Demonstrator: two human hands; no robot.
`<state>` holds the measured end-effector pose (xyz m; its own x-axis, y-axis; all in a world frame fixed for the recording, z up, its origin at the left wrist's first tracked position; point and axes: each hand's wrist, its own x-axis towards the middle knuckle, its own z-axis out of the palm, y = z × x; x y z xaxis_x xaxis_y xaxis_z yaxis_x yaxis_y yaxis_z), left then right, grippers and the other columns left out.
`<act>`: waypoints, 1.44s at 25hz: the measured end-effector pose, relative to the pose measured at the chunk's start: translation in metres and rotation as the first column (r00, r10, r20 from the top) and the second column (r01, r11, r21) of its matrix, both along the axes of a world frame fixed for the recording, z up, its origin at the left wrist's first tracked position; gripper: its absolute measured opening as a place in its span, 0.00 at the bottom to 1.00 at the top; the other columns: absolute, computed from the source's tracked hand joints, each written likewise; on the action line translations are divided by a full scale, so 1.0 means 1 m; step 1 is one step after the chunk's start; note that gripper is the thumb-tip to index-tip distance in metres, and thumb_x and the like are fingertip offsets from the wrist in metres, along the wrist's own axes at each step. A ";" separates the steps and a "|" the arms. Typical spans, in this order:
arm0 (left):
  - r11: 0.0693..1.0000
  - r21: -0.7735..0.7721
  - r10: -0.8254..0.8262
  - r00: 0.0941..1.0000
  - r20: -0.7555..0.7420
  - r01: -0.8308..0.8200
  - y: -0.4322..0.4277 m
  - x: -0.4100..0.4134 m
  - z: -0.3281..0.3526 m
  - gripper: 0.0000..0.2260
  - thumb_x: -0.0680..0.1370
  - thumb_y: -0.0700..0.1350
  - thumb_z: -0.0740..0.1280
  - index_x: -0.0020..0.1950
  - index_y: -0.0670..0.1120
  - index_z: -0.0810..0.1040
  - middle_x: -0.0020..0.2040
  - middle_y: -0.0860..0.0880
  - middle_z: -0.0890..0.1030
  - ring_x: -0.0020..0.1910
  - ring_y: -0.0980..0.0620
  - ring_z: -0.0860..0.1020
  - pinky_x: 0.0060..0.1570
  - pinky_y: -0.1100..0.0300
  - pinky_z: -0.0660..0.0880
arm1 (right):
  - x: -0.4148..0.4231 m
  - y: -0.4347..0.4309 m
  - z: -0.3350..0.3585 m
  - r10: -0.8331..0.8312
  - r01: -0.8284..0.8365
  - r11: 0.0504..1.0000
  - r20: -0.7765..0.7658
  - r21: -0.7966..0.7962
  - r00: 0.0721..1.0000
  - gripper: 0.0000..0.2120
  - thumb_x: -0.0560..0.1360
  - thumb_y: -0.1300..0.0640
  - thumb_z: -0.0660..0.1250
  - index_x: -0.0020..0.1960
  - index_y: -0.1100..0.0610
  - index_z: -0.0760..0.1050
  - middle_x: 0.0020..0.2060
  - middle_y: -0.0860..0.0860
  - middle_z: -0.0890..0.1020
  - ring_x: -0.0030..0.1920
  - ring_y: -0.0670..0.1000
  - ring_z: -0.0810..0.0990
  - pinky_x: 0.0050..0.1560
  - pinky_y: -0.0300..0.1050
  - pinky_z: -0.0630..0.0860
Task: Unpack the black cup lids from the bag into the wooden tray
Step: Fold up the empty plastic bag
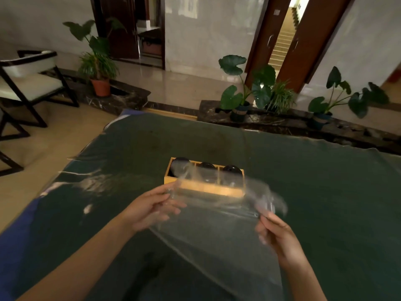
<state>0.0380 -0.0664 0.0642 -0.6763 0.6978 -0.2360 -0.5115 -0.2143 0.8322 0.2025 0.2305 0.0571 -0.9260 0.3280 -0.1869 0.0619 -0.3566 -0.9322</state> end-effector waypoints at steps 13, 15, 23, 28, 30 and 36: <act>0.943 -0.298 -0.153 0.605 -0.781 -0.146 0.014 -0.019 0.049 0.25 0.74 0.25 0.55 0.31 0.51 0.77 0.34 0.55 0.79 0.35 0.59 0.76 0.40 0.69 0.71 | -0.027 0.030 0.014 0.311 -0.311 0.950 -0.037 0.013 0.950 0.19 0.70 0.58 0.71 0.60 0.56 0.77 0.63 0.58 0.78 0.64 0.55 0.75 0.63 0.48 0.74; 0.926 -0.375 -0.296 0.515 -0.804 -0.053 0.018 -0.021 0.067 0.24 0.74 0.25 0.55 0.33 0.51 0.77 0.35 0.57 0.79 0.36 0.60 0.76 0.42 0.70 0.70 | -0.041 0.018 0.042 0.562 -0.561 0.799 0.063 0.216 0.825 0.26 0.72 0.50 0.70 0.68 0.48 0.68 0.66 0.51 0.75 0.67 0.50 0.73 0.67 0.49 0.70; 0.967 0.006 -0.239 0.921 -0.308 0.253 0.026 -0.018 0.066 0.20 0.77 0.51 0.62 0.69 0.50 0.69 0.61 0.45 0.78 0.60 0.41 0.75 0.56 0.48 0.75 | -0.053 -0.036 0.037 0.633 -0.669 0.710 0.218 0.218 0.743 0.05 0.71 0.59 0.71 0.46 0.57 0.83 0.38 0.52 0.84 0.37 0.48 0.81 0.39 0.36 0.76; 0.918 0.295 -0.320 0.934 0.159 0.265 0.017 0.012 -0.011 0.39 0.71 0.71 0.54 0.73 0.45 0.62 0.70 0.36 0.67 0.69 0.35 0.64 0.68 0.36 0.58 | -0.054 -0.025 0.020 0.406 -0.402 0.913 0.071 -0.061 0.911 0.11 0.71 0.61 0.69 0.52 0.63 0.80 0.39 0.53 0.86 0.34 0.46 0.84 0.32 0.35 0.78; 0.918 0.234 -0.362 0.918 0.161 0.321 0.021 0.019 -0.024 0.41 0.68 0.71 0.57 0.72 0.45 0.61 0.70 0.36 0.67 0.68 0.36 0.65 0.67 0.38 0.60 | -0.056 -0.026 0.012 0.297 -0.299 0.954 0.103 -0.003 0.949 0.12 0.72 0.61 0.68 0.54 0.64 0.80 0.34 0.51 0.86 0.32 0.44 0.83 0.32 0.34 0.77; 0.947 -0.284 -0.193 0.973 -0.130 0.150 0.038 0.012 -0.007 0.22 0.72 0.51 0.72 0.64 0.48 0.73 0.57 0.45 0.81 0.57 0.46 0.79 0.60 0.42 0.72 | -0.061 -0.036 -0.008 0.079 -0.124 0.970 0.209 0.210 0.975 0.06 0.73 0.61 0.68 0.46 0.61 0.83 0.36 0.53 0.86 0.32 0.47 0.83 0.31 0.36 0.77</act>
<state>0.0501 -0.0281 0.0568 -0.5953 0.7307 -0.3343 -0.3816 0.1091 0.9179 0.1417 0.1949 0.0491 -0.9084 0.2878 -0.3032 0.2778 -0.1264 -0.9523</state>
